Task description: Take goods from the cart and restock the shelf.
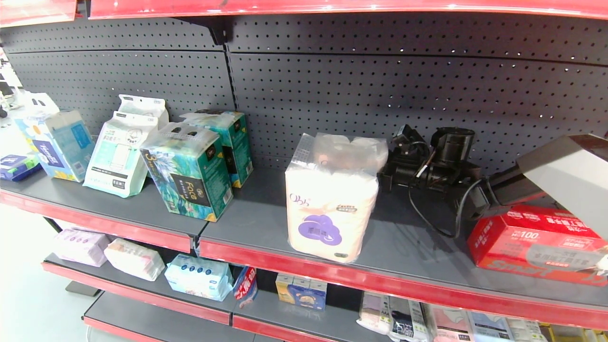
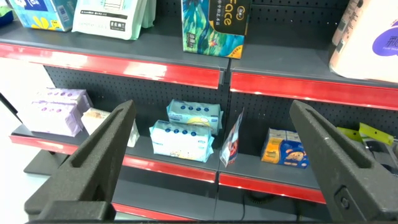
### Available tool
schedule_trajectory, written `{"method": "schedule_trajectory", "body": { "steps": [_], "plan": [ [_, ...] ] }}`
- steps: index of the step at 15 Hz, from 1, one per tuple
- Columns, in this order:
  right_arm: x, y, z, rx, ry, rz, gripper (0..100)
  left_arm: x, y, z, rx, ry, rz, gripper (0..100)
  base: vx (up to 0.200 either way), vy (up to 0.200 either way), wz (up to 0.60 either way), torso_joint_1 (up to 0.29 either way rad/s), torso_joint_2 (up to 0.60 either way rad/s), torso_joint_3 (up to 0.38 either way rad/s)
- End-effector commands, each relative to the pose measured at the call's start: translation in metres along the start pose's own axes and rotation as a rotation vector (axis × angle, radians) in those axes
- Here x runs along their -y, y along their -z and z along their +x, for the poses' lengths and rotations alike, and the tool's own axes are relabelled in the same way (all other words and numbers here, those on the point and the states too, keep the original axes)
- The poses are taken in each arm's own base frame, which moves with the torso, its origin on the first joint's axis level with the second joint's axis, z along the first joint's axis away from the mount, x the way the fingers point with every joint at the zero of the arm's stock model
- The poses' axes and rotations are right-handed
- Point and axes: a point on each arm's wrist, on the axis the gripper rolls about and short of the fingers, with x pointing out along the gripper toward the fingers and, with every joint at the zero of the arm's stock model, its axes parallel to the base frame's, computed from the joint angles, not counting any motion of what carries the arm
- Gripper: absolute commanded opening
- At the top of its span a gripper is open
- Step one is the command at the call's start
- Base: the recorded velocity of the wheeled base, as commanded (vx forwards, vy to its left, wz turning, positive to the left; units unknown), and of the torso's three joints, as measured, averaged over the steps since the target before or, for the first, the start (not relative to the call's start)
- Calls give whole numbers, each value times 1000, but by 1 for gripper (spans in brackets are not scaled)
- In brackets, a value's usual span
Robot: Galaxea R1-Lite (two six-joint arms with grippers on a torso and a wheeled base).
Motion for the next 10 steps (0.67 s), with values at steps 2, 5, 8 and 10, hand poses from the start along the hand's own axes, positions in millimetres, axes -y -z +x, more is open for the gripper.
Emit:
{"method": "schedule_trajectory", "body": {
  "steps": [2, 5, 8, 10],
  "plan": [
    [-1, -1, 1, 2, -1, -4, 0, 0, 0, 0, -1, 0, 1, 100, 0, 0, 0, 0, 0, 0],
    [-2, -1, 2, -1, 3, 0, 0, 0, 0, 0, -1, 0, 0, 100, 0, 0, 0, 0, 0, 0],
    [-2, 0, 2, -2, 3, 1, 0, 0, 0, 0, -1, 0, 1, 100, 0, 0, 0, 0, 0, 0],
    [-2, 0, 2, -2, 3, 3, 0, 0, 0, 0, -1, 0, 1, 100, 0, 0, 0, 0, 0, 0]
  ]
}}
